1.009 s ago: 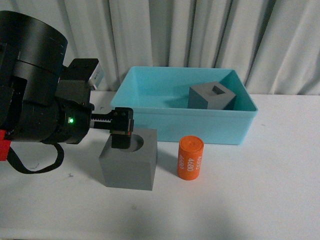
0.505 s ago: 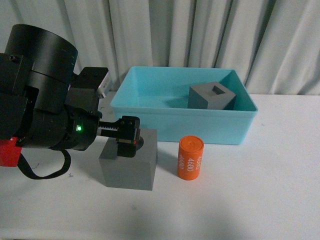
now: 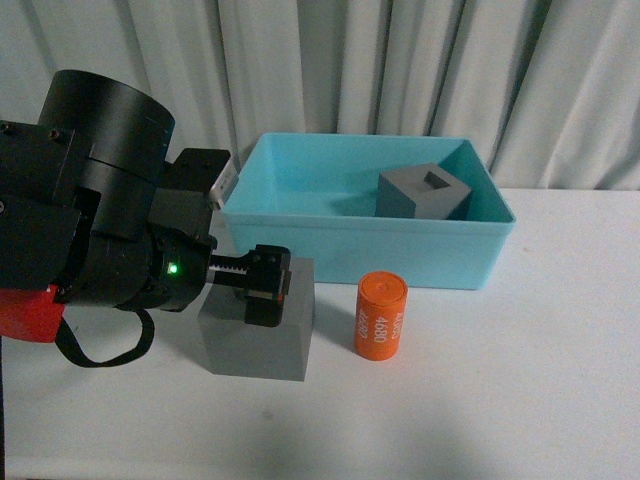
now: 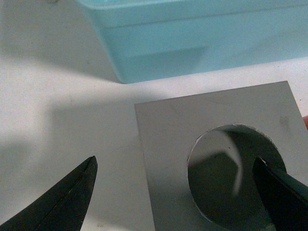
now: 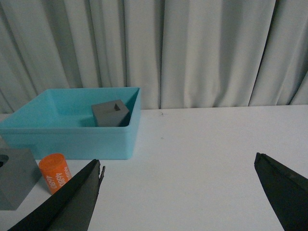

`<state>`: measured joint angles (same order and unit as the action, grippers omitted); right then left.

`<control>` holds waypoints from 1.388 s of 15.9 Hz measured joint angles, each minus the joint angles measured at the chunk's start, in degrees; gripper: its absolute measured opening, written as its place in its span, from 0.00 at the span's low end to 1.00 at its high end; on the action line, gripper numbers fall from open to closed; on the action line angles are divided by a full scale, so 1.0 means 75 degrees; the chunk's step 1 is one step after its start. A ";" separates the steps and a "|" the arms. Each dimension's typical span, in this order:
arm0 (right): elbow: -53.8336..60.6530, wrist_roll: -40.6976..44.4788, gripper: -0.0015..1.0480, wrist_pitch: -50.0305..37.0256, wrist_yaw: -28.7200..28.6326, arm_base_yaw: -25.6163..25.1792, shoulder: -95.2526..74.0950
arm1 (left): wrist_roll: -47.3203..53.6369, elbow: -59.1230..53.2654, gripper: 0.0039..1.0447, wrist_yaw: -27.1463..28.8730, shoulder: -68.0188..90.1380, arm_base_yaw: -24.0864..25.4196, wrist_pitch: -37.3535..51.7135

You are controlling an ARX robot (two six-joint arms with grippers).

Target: Place gray and orange parts in blue box

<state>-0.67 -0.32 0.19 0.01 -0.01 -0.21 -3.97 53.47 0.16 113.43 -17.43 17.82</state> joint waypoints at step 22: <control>0.0000 0.0003 0.94 0.0000 0.0000 0.0000 0.0000 | -0.1288 -0.0356 0.17 -0.0201 -0.3614 0.1262 -0.1982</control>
<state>-0.67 -0.30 0.19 0.01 -0.01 -0.21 -13.63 50.81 -1.34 86.32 -7.97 2.96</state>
